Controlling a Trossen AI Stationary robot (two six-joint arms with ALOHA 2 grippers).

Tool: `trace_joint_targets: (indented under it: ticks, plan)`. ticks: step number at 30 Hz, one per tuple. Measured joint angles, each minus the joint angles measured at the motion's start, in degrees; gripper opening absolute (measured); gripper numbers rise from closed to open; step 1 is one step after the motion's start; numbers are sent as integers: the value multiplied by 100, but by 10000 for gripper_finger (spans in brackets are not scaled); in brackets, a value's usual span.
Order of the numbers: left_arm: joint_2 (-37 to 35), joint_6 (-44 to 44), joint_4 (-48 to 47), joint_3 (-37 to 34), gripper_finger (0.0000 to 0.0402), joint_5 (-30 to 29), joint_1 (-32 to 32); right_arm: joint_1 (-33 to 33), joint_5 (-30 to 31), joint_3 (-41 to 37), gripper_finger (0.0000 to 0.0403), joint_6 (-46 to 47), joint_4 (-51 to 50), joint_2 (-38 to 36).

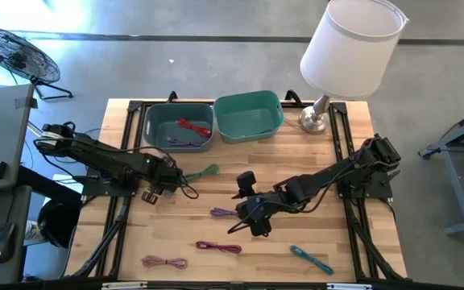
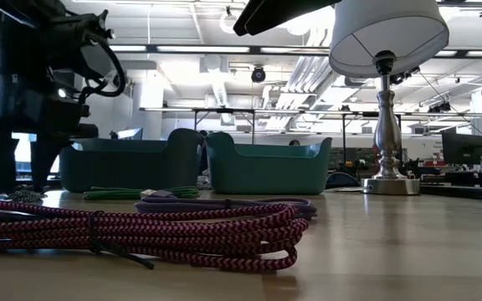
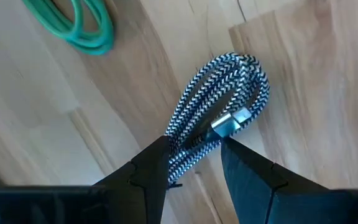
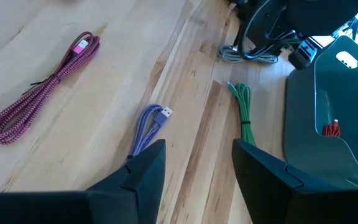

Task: Pick & Place USB Port
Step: Put the black and white charger cable into the green bin

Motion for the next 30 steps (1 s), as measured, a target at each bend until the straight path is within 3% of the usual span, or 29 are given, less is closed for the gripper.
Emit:
trace_joint_targets:
  ticks: [5,10,17,20,23,27,30]
  plan:
    - [1,47,427,-165,127,-160,0,4,0,0,177,14,0,0]
    - [218,-393,433,-241,19,-48,2,7,-2,0,177,63,-1,0]
    - [181,-1348,561,88,8,-127,-438,138,0,0,176,17,-101,0]
    - [70,-1544,425,734,5,-109,-763,246,102,0,176,-50,-251,0]
    - [53,-1910,-534,1642,4,-489,-1132,354,354,0,176,-43,-502,0]
    - [68,-2092,-1548,3089,3,-1617,-1795,524,1185,0,176,7,-958,0]
    - [33,-1717,-1475,3953,3,-2829,-2303,640,1967,-2,176,86,-1136,0]
